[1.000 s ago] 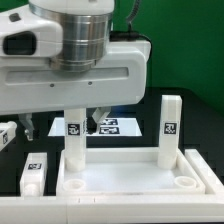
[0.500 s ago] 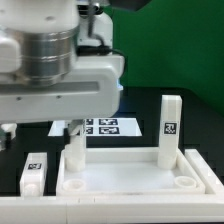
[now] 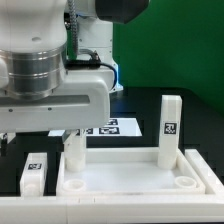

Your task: Assemble desk

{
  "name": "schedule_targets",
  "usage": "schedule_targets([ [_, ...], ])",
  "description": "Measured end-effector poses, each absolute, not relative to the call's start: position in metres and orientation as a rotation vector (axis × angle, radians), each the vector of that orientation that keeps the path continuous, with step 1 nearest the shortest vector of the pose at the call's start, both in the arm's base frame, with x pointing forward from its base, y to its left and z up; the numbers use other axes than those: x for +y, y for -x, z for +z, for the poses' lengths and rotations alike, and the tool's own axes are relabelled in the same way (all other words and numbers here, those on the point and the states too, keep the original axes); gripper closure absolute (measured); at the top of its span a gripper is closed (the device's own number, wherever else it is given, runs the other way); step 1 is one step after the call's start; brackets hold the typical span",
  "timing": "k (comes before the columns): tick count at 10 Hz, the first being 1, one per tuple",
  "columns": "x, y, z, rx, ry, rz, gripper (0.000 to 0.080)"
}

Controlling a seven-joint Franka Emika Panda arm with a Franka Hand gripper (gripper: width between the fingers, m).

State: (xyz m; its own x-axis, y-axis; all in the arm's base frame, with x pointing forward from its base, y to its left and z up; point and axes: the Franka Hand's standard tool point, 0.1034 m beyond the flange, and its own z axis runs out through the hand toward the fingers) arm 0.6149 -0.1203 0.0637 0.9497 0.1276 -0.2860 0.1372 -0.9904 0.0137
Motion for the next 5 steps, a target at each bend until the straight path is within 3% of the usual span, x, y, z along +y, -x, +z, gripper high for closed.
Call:
schedule_targets([
  [3, -0.14, -0.601, 0.03, 0.168, -3.063, -0.459, 0.015],
  [5, -0.14, -0.601, 0.03, 0.159, -3.061, -0.459, 0.015],
])
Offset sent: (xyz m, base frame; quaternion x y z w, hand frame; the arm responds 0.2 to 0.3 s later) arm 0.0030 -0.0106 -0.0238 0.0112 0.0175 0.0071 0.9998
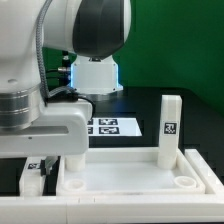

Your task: Assemble desk

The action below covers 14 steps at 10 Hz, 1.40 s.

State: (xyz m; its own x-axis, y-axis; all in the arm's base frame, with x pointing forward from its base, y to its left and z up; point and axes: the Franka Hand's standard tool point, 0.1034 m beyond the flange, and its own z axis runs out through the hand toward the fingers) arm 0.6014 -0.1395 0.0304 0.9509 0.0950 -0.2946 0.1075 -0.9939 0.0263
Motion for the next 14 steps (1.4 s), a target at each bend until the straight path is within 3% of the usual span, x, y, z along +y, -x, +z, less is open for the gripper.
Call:
schedule_targets([
  [4, -0.135, -0.605, 0.038, 0.164, -3.061, -0.476, 0.015],
  [13, -0.138, -0.6, 0.025, 0.178, -3.063, -0.466, 0.015],
  [14, -0.138, -0.6, 0.025, 0.179, -3.062, -0.466, 0.026],
])
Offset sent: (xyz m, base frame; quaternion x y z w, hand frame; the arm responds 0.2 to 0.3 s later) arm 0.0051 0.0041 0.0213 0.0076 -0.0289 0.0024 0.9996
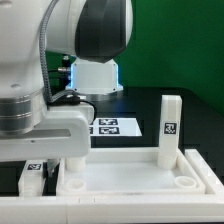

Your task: Assemble desk

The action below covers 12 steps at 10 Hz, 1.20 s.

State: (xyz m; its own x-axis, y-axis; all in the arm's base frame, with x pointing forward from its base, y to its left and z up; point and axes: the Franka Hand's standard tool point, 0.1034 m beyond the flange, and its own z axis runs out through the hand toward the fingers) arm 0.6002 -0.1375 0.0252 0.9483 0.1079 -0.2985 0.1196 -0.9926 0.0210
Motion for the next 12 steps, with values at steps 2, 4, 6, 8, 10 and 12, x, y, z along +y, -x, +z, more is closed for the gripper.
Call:
schedule_targets([
  [2, -0.138, -0.6, 0.025, 0.179, -3.062, -0.466, 0.0408],
  [4, -0.138, -0.6, 0.025, 0.179, -3.062, -0.466, 0.0522],
  [6, -0.139, -0.6, 0.027, 0.188, -3.064, -0.479, 0.0522],
  [8, -0.153, -0.6, 0.058, 0.212, -3.071, -0.522, 0.0522],
  [10, -0.162, -0.593, 0.096, 0.231, -3.088, -0.564, 0.0521],
  [12, -0.156, -0.592, 0.123, 0.414, -3.085, -0.452, 0.052],
])
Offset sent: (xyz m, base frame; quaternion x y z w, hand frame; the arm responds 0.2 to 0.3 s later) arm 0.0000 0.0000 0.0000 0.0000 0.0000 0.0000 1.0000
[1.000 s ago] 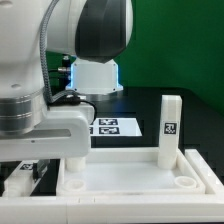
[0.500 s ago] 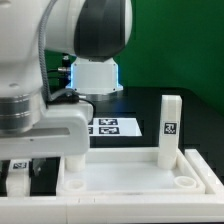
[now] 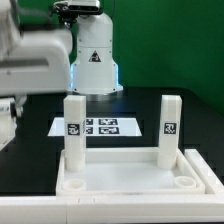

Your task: Assemble desk

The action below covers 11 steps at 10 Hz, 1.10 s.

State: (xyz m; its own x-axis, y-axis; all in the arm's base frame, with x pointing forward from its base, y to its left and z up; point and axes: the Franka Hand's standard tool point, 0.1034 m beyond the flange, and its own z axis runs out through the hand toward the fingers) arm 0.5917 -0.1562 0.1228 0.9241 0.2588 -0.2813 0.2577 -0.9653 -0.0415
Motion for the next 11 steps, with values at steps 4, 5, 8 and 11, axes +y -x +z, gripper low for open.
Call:
schedule_targets([
  [4, -0.148, -0.58, 0.137, -0.788, 2.957, 0.425, 0.0519],
  [5, -0.135, -0.565, 0.148, -0.911, 2.91, 0.377, 0.0519],
  [8, -0.105, -0.527, 0.155, -1.243, 2.807, 0.21, 0.0519],
  [11, -0.105, -0.525, 0.156, -1.566, 2.62, 0.191, 0.0519],
])
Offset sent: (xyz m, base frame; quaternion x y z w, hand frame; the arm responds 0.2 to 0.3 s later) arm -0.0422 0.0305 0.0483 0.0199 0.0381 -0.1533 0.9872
